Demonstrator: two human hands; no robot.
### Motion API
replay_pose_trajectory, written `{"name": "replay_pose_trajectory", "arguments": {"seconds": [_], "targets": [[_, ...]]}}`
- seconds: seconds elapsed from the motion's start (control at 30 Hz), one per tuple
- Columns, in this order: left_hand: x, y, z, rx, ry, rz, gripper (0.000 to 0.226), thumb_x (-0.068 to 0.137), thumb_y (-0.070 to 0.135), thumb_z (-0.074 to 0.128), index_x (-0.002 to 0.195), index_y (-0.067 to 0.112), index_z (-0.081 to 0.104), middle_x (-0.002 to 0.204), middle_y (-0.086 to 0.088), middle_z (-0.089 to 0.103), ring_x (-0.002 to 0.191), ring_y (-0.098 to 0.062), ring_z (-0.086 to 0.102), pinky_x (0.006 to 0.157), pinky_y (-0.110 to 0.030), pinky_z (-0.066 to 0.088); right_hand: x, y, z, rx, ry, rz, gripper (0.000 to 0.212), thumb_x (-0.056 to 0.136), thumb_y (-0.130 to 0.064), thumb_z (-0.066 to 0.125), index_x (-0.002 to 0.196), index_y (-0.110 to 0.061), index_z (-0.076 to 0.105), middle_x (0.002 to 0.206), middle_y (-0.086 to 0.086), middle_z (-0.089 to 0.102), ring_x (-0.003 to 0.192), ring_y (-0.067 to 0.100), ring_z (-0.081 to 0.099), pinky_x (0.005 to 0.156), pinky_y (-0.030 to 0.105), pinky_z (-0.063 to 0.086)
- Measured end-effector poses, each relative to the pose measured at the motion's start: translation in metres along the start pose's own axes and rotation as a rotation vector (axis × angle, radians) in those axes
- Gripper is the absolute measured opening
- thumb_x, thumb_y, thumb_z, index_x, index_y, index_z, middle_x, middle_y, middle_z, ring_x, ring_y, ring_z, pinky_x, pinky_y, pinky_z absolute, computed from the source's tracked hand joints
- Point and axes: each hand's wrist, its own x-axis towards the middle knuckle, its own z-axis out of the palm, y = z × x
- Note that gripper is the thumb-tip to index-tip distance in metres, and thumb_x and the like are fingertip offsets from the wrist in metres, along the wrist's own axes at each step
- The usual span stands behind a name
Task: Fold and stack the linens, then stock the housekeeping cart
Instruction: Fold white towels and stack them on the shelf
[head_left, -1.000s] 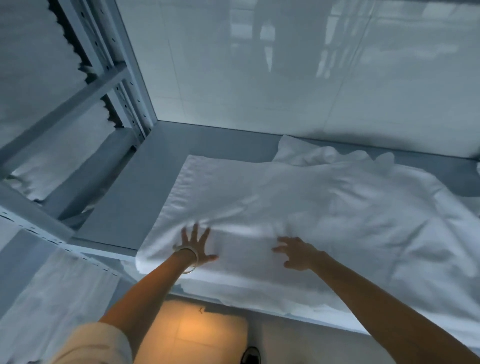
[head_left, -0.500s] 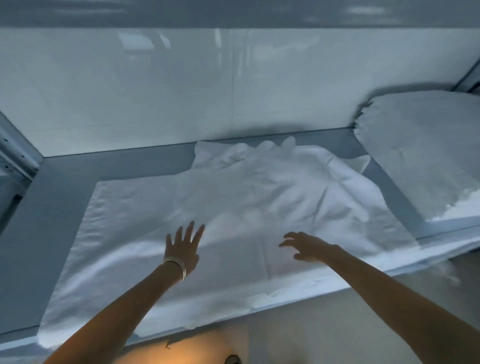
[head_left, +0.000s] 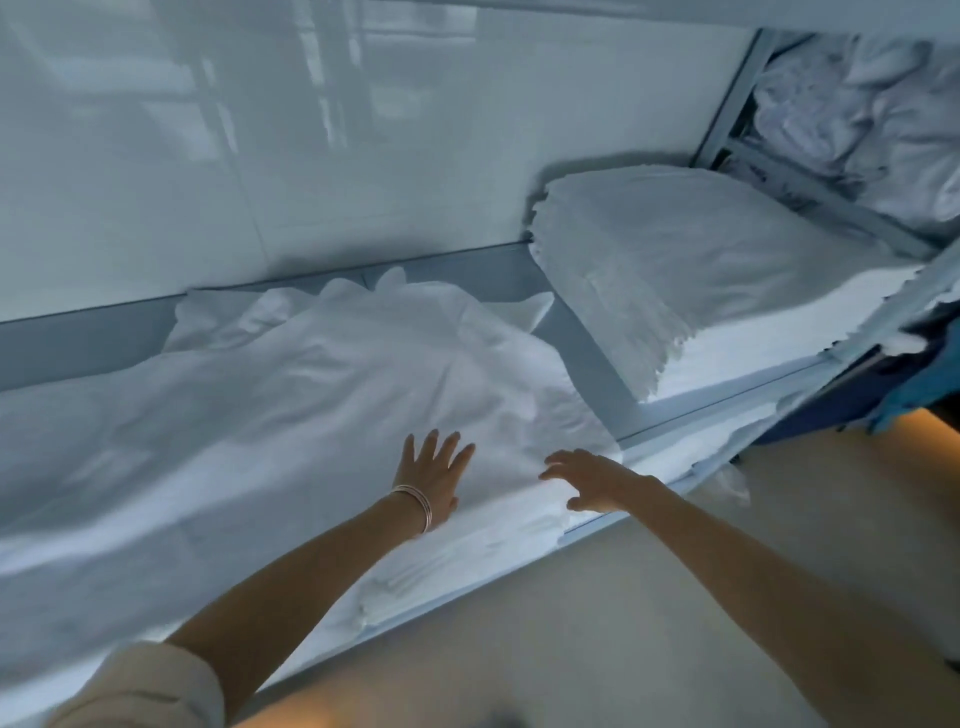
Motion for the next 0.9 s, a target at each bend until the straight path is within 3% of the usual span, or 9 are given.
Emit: {"name": "replay_pose_trajectory", "arguments": {"seconds": [0.2, 0.33, 0.6, 0.9], "targets": [[0.054, 0.086, -0.021, 0.056, -0.012, 0.088, 0.073, 0.095, 0.038, 0.047, 0.151, 0.015, 0.005, 0.157, -0.008, 0.008, 0.145, -0.032, 0.004, 0.116, -0.049, 0.009, -0.031, 0.080, 0.005, 0.045, 0.015, 0.029, 0.057, 0.092, -0.014, 0.056, 0.145, -0.021, 0.034, 0.155, -0.003, 0.022, 0.139, 0.021, 0.027, 0.111, 0.035, 0.029], [0.088, 0.115, -0.026, 0.083, -0.016, 0.120, 0.076, 0.091, 0.037, 0.054, 0.149, 0.013, 0.012, 0.153, -0.010, 0.017, 0.141, -0.033, 0.015, 0.111, -0.044, 0.023, -0.031, 0.111, -0.002, 0.065, 0.047, 0.021, 0.056, 0.092, -0.012, 0.055, 0.145, -0.020, 0.035, 0.154, -0.002, 0.023, 0.138, 0.020, 0.028, 0.111, 0.035, 0.029], [0.148, 0.135, -0.032, 0.162, -0.020, 0.279, 0.082, 0.089, 0.017, 0.059, 0.150, 0.030, 0.007, 0.151, -0.011, 0.017, 0.134, -0.032, 0.024, 0.099, -0.041, 0.033, -0.002, 0.143, -0.024, 0.034, 0.085, -0.005, 0.056, 0.091, -0.005, 0.055, 0.142, -0.018, 0.039, 0.151, 0.000, 0.030, 0.134, 0.023, 0.035, 0.108, 0.039, 0.036], [0.167, 0.139, -0.028, 0.024, -0.122, 0.288, 0.071, 0.086, 0.018, 0.059, 0.145, 0.032, 0.022, 0.145, -0.010, 0.021, 0.130, -0.031, 0.027, 0.095, -0.041, 0.036, 0.039, 0.165, -0.037, -0.003, 0.064, -0.089, 0.056, 0.091, -0.004, 0.057, 0.142, -0.017, 0.039, 0.152, 0.001, 0.030, 0.134, 0.022, 0.036, 0.108, 0.034, 0.035]]}}
